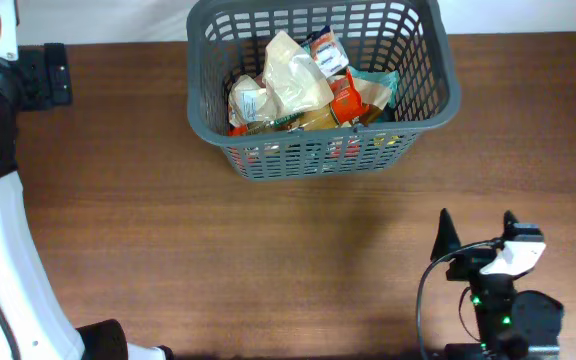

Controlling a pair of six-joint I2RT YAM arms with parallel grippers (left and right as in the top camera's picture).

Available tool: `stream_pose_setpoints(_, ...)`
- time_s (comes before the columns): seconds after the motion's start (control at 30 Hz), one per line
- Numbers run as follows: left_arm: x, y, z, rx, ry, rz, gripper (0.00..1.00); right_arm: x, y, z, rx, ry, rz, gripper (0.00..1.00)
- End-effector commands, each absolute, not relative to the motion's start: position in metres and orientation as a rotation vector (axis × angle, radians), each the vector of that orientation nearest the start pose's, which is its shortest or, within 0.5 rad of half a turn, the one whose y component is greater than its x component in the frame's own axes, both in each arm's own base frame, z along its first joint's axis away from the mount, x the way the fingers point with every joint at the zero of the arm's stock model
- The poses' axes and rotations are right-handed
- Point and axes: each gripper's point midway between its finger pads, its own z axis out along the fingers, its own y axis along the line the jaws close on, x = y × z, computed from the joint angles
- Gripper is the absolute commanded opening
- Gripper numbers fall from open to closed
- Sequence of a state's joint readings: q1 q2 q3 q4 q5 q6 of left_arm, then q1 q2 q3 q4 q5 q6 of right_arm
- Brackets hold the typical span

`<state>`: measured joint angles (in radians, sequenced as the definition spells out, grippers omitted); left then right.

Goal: Pack container

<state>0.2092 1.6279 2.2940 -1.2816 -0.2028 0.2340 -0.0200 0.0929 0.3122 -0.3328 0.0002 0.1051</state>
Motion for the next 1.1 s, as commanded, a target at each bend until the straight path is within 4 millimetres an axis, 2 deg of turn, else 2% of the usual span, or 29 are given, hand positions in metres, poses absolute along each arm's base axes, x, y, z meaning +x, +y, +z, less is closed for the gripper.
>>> stream_pose_setpoints(0.0,0.373,0.116,0.435,-0.113,2.209,0.467,0.99,0.227,-0.008,0.206,0.128,1.672,0.054,0.99)
stream_pose_setpoints(0.5,0.373,0.116,0.435,-0.113,2.209,0.467,0.99,0.234,-0.01,0.141,0.141,1.796,0.043,0.99)
stream_pose_setpoints(1.07,0.373,0.116,0.435,-0.113,2.209,0.467,0.99,0.234,-0.01,0.142,0.139,1.789,0.045,0.99)
